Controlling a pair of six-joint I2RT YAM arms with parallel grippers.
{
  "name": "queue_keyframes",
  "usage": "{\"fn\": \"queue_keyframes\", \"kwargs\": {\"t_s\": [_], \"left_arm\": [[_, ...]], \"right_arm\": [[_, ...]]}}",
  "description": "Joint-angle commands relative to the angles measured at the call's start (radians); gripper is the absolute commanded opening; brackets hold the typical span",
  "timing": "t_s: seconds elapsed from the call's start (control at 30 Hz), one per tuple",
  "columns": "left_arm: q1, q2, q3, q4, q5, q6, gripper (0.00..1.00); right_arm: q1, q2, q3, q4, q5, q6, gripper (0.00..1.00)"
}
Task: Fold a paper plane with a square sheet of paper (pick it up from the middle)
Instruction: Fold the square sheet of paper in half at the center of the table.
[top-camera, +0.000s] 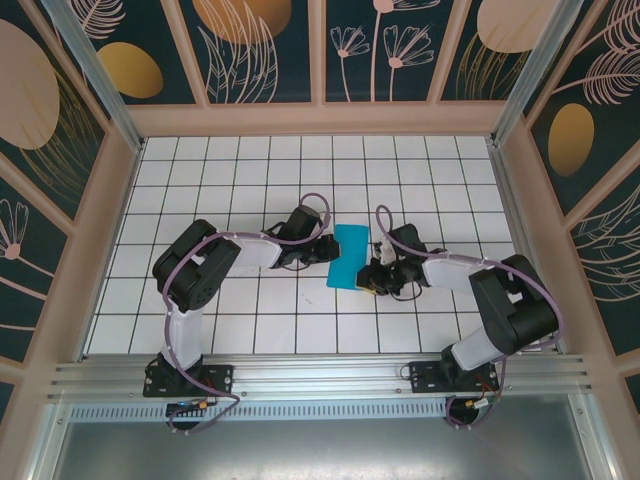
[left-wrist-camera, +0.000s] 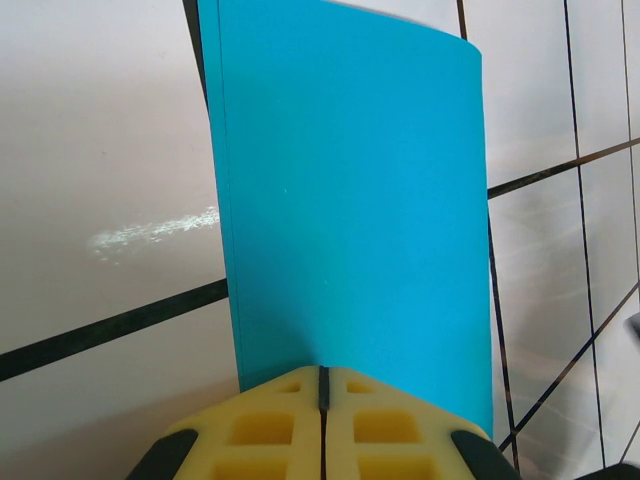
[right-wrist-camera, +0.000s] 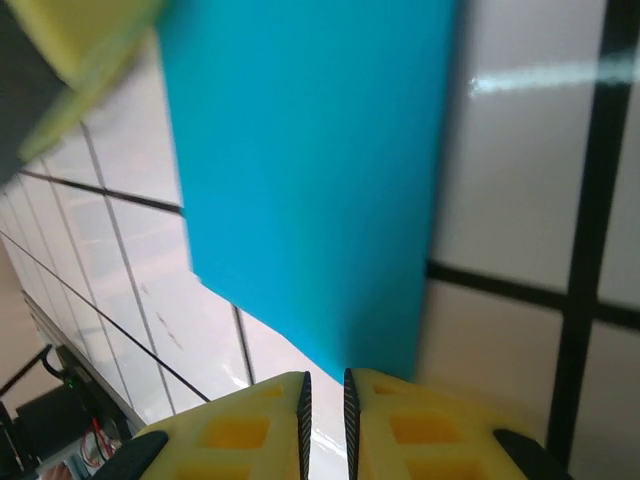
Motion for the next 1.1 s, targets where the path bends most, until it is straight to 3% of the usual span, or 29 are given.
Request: {"fn": "queue_keyframes", "kwargs": {"t_s": [0.0, 0.2, 0.37, 0.57, 0.8, 1.07], "left_arm": [[-0.012, 0.067, -0.053, -0.146, -0.044, 0.017, 0.09], [-0.012, 0.065, -0.053, -0.145, -0.041, 0.016, 0.09], [-0.012, 0.064, -0.053, -0.152, -0.040, 0.020, 0.09], [-0.012, 0.069, -0.054, -0.146, -0.034, 0.018, 0.09], [-0.011, 0.063, -0.053, -0.158, -0.039, 0.022, 0.09], [-0.012, 0.052, -0.054, -0.160, -0.041, 0.021, 0.09]], "right_arm": [[-0.059, -0.037, 0.123, -0.016, 0.027, -0.036, 0.21], [-0.161, 0.131, 0.274, 0.036, 0.046, -0.068, 0.21], [-0.169, 0.295, 0.375, 0.069, -0.003, -0.075, 0.21], [-0.178, 0.411, 0.432, 0.035, 0.055, -0.098, 0.20], [-0.183, 0.371, 0.480, 0.022, 0.015, -0.111, 0.21], [-0.191, 0.461, 0.478, 0.041, 0.029, -0.105, 0.20]]}}
